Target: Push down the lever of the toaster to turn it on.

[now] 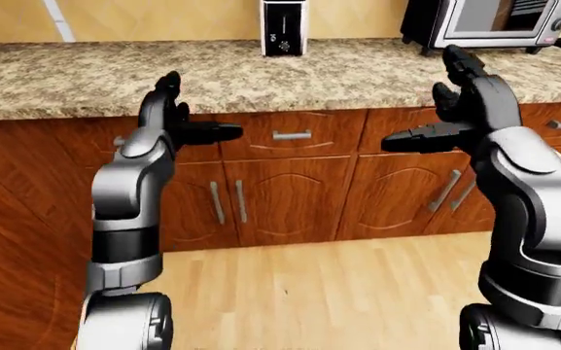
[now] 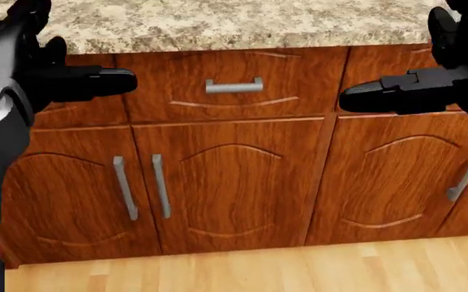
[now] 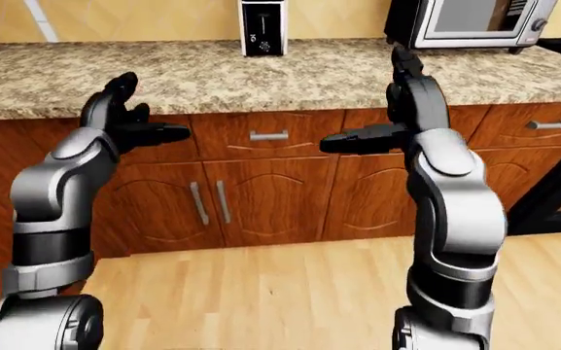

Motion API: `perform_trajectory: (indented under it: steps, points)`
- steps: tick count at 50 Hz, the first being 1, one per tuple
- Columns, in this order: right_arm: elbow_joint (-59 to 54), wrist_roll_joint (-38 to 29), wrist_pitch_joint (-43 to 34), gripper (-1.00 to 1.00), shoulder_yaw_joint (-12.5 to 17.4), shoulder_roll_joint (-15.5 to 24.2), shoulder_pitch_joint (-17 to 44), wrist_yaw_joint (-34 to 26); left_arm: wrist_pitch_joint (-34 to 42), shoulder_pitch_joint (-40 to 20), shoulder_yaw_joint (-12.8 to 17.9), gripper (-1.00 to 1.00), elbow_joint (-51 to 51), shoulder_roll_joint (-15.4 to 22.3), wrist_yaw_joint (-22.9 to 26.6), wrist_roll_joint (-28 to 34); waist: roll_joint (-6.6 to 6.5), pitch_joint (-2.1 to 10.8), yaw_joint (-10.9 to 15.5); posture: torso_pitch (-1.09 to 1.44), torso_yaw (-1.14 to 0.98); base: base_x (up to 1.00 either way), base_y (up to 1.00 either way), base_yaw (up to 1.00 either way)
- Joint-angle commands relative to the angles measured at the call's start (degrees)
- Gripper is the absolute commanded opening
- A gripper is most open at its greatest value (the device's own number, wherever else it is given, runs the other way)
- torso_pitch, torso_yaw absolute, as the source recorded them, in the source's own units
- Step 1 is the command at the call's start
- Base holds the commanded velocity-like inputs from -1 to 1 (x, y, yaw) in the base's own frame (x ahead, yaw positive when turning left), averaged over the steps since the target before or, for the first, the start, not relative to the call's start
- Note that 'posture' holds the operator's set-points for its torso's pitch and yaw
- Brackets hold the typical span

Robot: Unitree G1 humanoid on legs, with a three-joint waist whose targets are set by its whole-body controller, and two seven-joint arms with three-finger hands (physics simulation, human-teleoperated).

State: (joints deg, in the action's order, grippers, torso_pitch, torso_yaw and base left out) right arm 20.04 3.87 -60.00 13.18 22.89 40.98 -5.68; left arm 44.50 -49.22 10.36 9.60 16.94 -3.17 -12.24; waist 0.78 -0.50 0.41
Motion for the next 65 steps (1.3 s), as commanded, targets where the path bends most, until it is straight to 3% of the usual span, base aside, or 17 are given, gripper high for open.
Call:
perform_trajectory:
  steps: [1,12,13,16,25,28,31,33,35,41,44,45,46,47,54,59,65]
  points:
    - [-4.3,-1.8,1.2,1.0,-1.3,1.8,3.3,-1.3,-3.1,-4.7,0.1,1.0,4.7,1.5,-0.5,0.9,0.16,0.78,0.0,0.0,0.0,0.0,0.0,0.0]
    - [-7.8,-2.0,-7.3,1.0,0.1,5.4,11.6,-3.0,-4.7,-13.1,0.1,1.0,14.1,5.2,-1.4,1.9,0.14,0.27,0.0,0.0,0.0,0.0,0.0,0.0]
    - [-7.6,-2.2,-7.9,1.0,0.0,5.6,12.1,-3.2,-4.1,-13.3,0.1,1.0,13.5,5.5,-1.4,1.9,-0.13,1.79,-0.1,0.0,0.0,0.1,0.0,0.0]
    - [-6.0,-3.0,-10.3,1.0,-0.9,5.6,13.7,-3.3,-1.8,-14.2,0.2,1.0,11.5,6.4,-1.3,2.2,-0.18,-0.65,-0.1,0.0,0.0,0.25,0.0,0.0]
    - [-5.5,-6.1,-12.4,1.0,-2.4,5.4,15.2,-5.4,2.0,-14.5,0.2,1.0,6.4,6.8,-1.3,2.2,0.53,-0.79,0.0,0.0,0.0,0.24,0.0,0.0]
    - [-5.3,-6.9,-13.0,1.0,-2.5,5.4,15.5,-6.0,2.8,-14.4,0.2,1.0,5.2,6.7,-1.2,2.4,-0.71,-0.5,-0.1,0.0,0.0,0.24,0.0,0.0]
    - [-5.1,-7.4,-13.6,1.0,-2.5,5.5,15.8,-6.6,3.0,-14.4,0.2,1.0,4.8,6.6,-1.0,2.5,-3.89,-0.73,-0.6,0.0,0.0,0.24,0.0,0.0]
    - [-5.0,-7.7,-13.9,1.0,-2.4,5.5,16.0,-6.8,3.3,-14.3,0.3,1.0,4.4,6.6,-1.0,2.5,-3.26,-0.7,-0.3,0.0,0.0,0.25,0.0,0.0]
    - [-5.2,-8.0,-13.9,1.0,-2.5,5.3,16.1,-7.1,3.3,-14.0,0.3,1.0,4.2,6.6,-0.8,2.6,-4.26,-0.93,-0.4,0.0,0.0,0.24,0.0,0.0]
    - [-6.3,-8.9,-13.6,1.0,-2.8,4.8,16.9,-7.4,3.4,-13.9,0.6,1.0,4.0,6.9,-0.5,2.8,-1.11,-1.07,0.4,0.0,0.0,0.24,0.0,0.0]
    - [-6.4,-9.4,-13.9,1.0,-3.1,4.8,17.4,-7.7,3.3,-13.9,0.6,1.0,4.2,6.9,-0.5,2.8,2.79,-0.29,0.8,0.0,0.0,0.24,0.0,0.0]
    - [-6.4,-9.5,-14.1,1.0,-3.0,4.9,17.6,-7.9,3.4,-13.9,0.6,1.0,4.1,6.9,-0.5,2.9,3.21,0.58,1.1,0.0,0.0,0.24,0.0,0.0]
    - [-6.2,-9.6,-14.3,1.0,-3.0,4.9,17.8,-8.0,3.5,-13.9,0.6,1.0,3.9,6.9,-0.5,2.8,2.38,-0.32,0.3,0.0,0.0,0.24,0.0,0.0]
    - [-6.1,-9.8,-14.5,1.0,-3.1,5.0,17.9,-8.1,3.7,-14.1,0.6,1.0,3.8,6.9,-0.6,2.8,3.27,-0.8,0.7,0.0,0.0,0.24,0.0,0.0]
    - [-5.8,-10.8,-15.8,1.0,-3.4,5.4,19.2,-9.1,4.5,-15.0,1.1,1.0,3.8,7.9,-0.5,2.5,-0.29,-1.18,-0.2,0.0,0.0,0.24,0.0,0.0]
    - [-6.4,-11.5,-15.4,1.0,-3.6,5.1,19.5,-9.5,4.4,-15.0,1.1,1.0,4.0,8.1,-0.6,2.4,-5.54,0.44,-1.6,0.0,0.0,0.25,0.0,0.0]
    - [-6.7,-12.2,-14.8,1.0,-3.6,4.9,19.3,-9.7,4.2,-14.9,1.2,1.0,4.3,8.3,-0.5,2.3,-3.51,-0.4,-0.6,0.0,0.0,0.23,0.0,0.0]
